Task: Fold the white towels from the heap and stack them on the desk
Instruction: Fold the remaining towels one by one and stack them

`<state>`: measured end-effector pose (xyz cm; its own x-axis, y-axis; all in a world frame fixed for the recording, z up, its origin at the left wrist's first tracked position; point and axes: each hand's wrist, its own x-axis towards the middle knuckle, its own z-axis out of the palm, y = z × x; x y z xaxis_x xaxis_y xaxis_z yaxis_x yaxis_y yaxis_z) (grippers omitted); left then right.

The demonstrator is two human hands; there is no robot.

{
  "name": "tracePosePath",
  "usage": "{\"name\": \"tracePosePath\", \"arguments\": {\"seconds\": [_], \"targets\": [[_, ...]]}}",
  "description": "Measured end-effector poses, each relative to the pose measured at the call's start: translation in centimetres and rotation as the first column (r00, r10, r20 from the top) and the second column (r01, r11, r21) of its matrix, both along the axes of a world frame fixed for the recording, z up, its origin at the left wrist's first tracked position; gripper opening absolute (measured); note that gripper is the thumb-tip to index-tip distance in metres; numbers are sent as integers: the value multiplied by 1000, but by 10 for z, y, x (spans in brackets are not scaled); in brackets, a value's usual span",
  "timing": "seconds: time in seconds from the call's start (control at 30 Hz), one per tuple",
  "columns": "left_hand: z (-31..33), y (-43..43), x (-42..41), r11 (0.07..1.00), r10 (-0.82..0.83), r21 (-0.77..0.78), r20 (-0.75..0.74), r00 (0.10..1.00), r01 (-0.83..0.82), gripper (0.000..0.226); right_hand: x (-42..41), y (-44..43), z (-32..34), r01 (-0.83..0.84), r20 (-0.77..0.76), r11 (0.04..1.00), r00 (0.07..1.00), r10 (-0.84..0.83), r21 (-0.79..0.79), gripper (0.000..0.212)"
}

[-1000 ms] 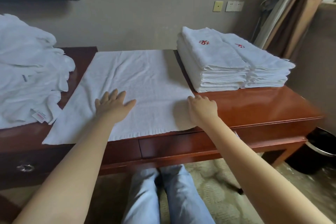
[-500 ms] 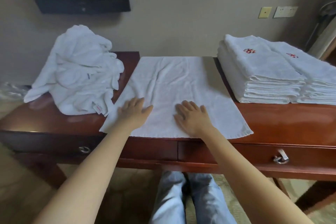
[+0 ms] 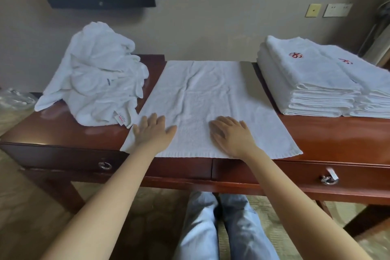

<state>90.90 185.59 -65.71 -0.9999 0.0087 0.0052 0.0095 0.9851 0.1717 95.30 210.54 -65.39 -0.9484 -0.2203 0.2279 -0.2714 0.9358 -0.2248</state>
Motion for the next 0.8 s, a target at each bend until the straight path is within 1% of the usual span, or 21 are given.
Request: {"name": "tracePosePath", "arguments": {"seconds": [0.03, 0.07, 0.1, 0.13, 0.17, 0.2, 0.23, 0.3, 0.37, 0.43, 0.53, 0.6, 0.67, 0.8], "targets": [[1, 4, 4, 995, -50, 82, -53, 997, 55, 61, 5, 4, 1, -28, -22, 998, 999, 27, -52, 40], [2, 9, 9, 971, -116, 190, -140, 983, 142, 54, 9, 9, 3, -54, -36, 991, 998, 50, -121, 39], [3, 16, 17, 927, -181, 278, -255, 950, 252, 46, 15, 15, 5, -69, -33, 977, 997, 64, -200, 40], [5, 25, 25, 878, -233, 320, -361, 903, 355, 40, 21, 21, 7, -77, -12, 960, 997, 76, -270, 46], [6, 33, 33, 838, -278, 330, -426, 861, 434, 36, 26, 27, 9, -80, 13, 947, 996, 88, -311, 54], [7, 42, 41, 807, -326, 328, -445, 834, 491, 37, 32, 32, 10, -87, 31, 945, 994, 102, -315, 63], [6, 49, 48, 783, -380, 323, -429, 819, 532, 42, 38, 36, 9, -101, 36, 953, 993, 116, -287, 67], [2, 59, 56, 758, -489, 287, -345, 801, 586, 55, 47, 43, 6, -148, 15, 969, 988, 154, -196, 66], [-6, 60, 57, 768, -559, 155, -311, 769, 621, 64, 52, 49, 3, -173, -8, 975, 985, 173, -138, 66], [-13, 58, 56, 780, -562, 71, -359, 745, 622, 63, 57, 55, 0, -149, -40, 977, 989, 145, -151, 63], [-17, 54, 58, 785, -531, 62, -444, 722, 616, 55, 64, 60, -4, -89, -140, 972, 988, 59, -218, 48], [-20, 47, 59, 785, -499, 105, -479, 723, 611, 48, 69, 62, -8, -37, -208, 951, 978, -29, -307, 34], [-20, 39, 63, 778, -450, 182, -505, 736, 601, 39, 72, 62, -10, 9, -240, 934, 966, -101, -357, 27], [-19, 22, 67, 734, -391, 287, -562, 729, 615, 17, 74, 63, -10, -29, -267, 941, 962, -66, -336, 17]]}}
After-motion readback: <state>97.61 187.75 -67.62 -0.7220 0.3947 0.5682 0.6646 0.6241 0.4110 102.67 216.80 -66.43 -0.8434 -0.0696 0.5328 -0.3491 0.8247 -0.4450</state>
